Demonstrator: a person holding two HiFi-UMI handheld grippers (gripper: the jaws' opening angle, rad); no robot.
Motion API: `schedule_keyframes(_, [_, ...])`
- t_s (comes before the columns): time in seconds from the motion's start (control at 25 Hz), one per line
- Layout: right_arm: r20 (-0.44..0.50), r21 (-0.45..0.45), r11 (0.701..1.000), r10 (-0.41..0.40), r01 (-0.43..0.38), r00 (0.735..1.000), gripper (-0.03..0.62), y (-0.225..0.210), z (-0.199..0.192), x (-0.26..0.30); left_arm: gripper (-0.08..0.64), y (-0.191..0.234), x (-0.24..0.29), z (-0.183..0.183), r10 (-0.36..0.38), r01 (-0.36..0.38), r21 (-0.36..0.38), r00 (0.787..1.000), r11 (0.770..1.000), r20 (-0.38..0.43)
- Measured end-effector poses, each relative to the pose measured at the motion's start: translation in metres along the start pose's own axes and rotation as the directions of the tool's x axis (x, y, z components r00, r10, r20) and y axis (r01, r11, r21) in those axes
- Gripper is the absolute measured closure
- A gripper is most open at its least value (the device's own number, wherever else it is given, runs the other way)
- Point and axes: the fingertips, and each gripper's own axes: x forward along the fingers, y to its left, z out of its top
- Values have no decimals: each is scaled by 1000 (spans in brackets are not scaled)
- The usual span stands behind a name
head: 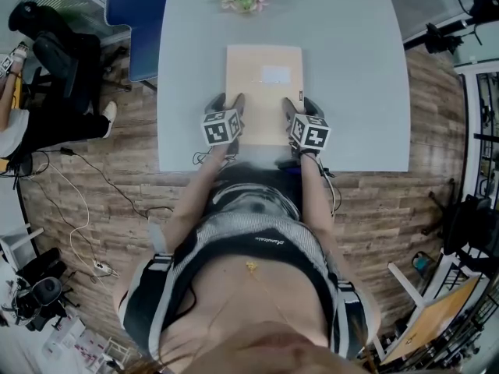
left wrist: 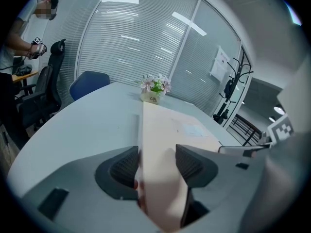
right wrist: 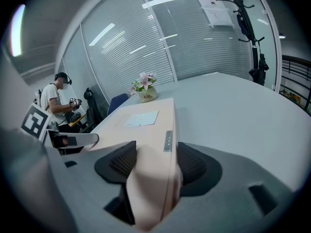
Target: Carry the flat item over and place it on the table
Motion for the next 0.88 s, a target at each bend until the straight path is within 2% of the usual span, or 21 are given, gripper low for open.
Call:
schedule_keyframes(0.28, [13, 2, 1000, 15, -15, 1000, 316, 1, 3, -3, 328, -1, -3, 4, -17, 17, 1, 1000, 1000, 17])
schedule_keyframes(0.36, [20, -48, 999, 17, -16, 1000, 298, 0, 9, -8, 328, -4, -7, 11, -19, 17, 53, 999, 998, 39])
schedule_keyframes(0.48, [60, -146, 989, 32, -23, 998, 301, 7, 29, -24, 329, -15, -23, 36, -44, 24, 158, 991, 987, 128])
schedule_keyframes(0.56, [108, -212, 976, 68, -44, 992, 325, 19, 49, -39, 350, -33, -38, 57, -112, 71, 212, 976, 975, 188])
schedule_keyframes(0.6, [129, -242, 968, 97, -63, 987, 345, 27, 59, -46, 401, -44, -46, 66, -153, 103, 230, 966, 968, 210])
schedule_keyframes(0.68, [163, -285, 952, 167, -115, 972, 383, 44, 76, -63, 446, -68, -63, 81, -232, 170, 254, 943, 952, 238])
schedule_keyframes(0.88, [255, -336, 913, 326, -233, 910, 535, 90, 112, -110, 517, -125, -109, 111, -413, 328, 308, 869, 893, 272])
